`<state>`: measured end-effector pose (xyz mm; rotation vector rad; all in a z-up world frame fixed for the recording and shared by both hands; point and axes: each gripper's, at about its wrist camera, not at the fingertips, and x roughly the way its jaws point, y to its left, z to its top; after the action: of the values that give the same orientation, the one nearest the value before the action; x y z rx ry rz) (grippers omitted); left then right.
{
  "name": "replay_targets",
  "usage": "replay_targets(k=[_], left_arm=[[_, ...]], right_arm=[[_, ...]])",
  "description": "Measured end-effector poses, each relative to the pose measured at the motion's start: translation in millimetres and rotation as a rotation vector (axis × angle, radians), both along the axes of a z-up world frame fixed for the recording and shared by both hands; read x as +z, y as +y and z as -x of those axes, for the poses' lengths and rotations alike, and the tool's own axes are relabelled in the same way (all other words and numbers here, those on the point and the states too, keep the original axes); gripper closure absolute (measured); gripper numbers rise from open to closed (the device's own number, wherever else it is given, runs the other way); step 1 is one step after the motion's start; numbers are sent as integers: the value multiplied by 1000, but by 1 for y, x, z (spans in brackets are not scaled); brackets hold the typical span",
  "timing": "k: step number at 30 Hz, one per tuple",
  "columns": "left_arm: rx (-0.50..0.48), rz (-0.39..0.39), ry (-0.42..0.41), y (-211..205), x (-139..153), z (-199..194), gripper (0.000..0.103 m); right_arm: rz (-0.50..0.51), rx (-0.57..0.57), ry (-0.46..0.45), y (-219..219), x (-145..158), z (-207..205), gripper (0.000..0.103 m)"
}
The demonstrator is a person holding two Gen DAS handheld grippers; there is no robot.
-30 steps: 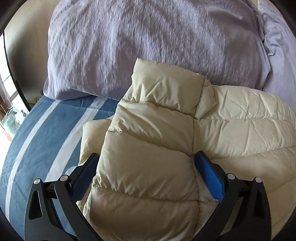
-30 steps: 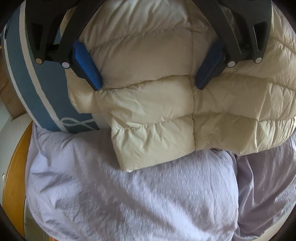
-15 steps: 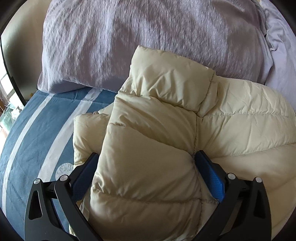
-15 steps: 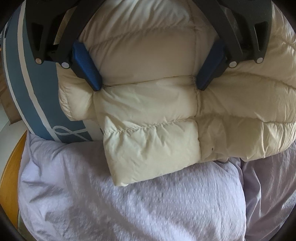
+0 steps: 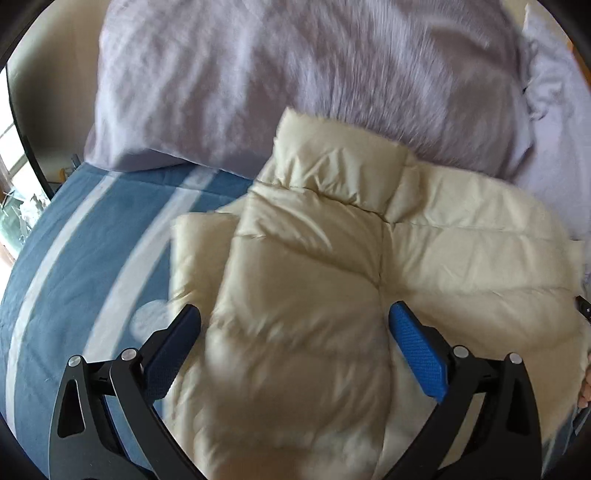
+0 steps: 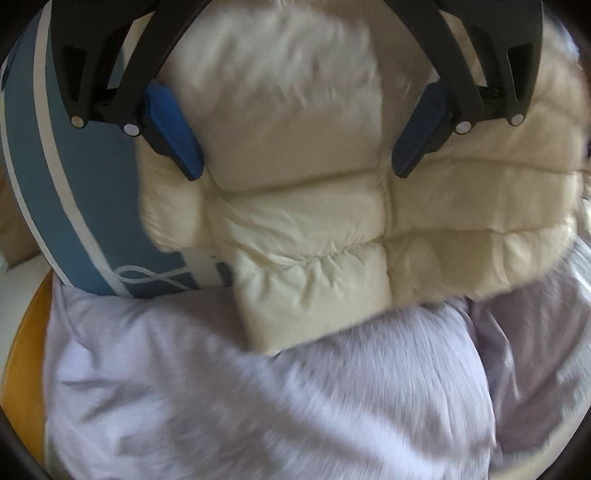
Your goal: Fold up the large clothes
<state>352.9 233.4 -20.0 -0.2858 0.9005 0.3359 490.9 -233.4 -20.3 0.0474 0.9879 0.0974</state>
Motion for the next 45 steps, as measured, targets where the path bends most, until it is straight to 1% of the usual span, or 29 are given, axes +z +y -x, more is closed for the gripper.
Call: replay_targets(k=[3,6,7,8,10,14,18,20,23,25,26,28,29,30,32,34,36,37,38,39,42,45], left_arm=[[23,2,-8,9,9,24,1],[50,50,-4,21,8,48,1],[61,76,5,26,5,56,1],[67,92,10,28,3,57,1],[76,138,19,32,-2,64,1],[81,220,22,35,-13,71,7],[80,265,12,31,-19,79,13],[78,276,10,30,-20,77,16],[80,280,4,27,-22,76,18],[81,275,-3,24,-22,76,20],[81,276,-6,23,-22,77,22],[81,284,-13,20,-22,77,27],[78,295,-18,19,-22,77,33],[75,306,-21,18,-22,78,39],[68,350,-34,17,-23,79,49],[82,380,-45,15,-24,79,56],[89,397,-60,15,-24,81,68],[91,402,-70,15,-22,83,72],[93,404,-80,16,-20,84,79],[94,407,-88,17,-18,86,83],[96,412,-107,20,-13,90,87],[97,403,-122,23,-6,94,89]], right_arm=[[-23,-31,20,-24,11,18,2],[-47,-51,54,-44,10,37,2],[-59,-57,67,-50,8,41,2],[-80,-64,89,-57,4,47,2],[-117,-66,120,-58,-2,56,2],[-179,-65,174,-62,-18,68,2],[-221,-64,192,-66,-27,74,2],[-219,-59,184,-66,-27,75,3],[-214,-50,175,-65,-25,77,12],[-225,-39,171,-63,-25,79,21],[-236,-33,169,-65,-24,82,24],[-253,-27,164,-65,-25,86,34],[-258,-26,161,-64,-24,90,36],[-271,-24,158,-63,-25,92,41],[-291,-24,155,-63,-25,95,49],[-333,-19,160,-64,-28,98,64],[-356,-21,152,-65,-28,101,71],[-356,-17,144,-64,-27,103,75],[-354,-11,134,-63,-24,105,76],[-352,-8,129,-63,-24,106,79],[-354,-1,117,-62,-18,110,82],[-351,19,109,-58,-13,115,84]])
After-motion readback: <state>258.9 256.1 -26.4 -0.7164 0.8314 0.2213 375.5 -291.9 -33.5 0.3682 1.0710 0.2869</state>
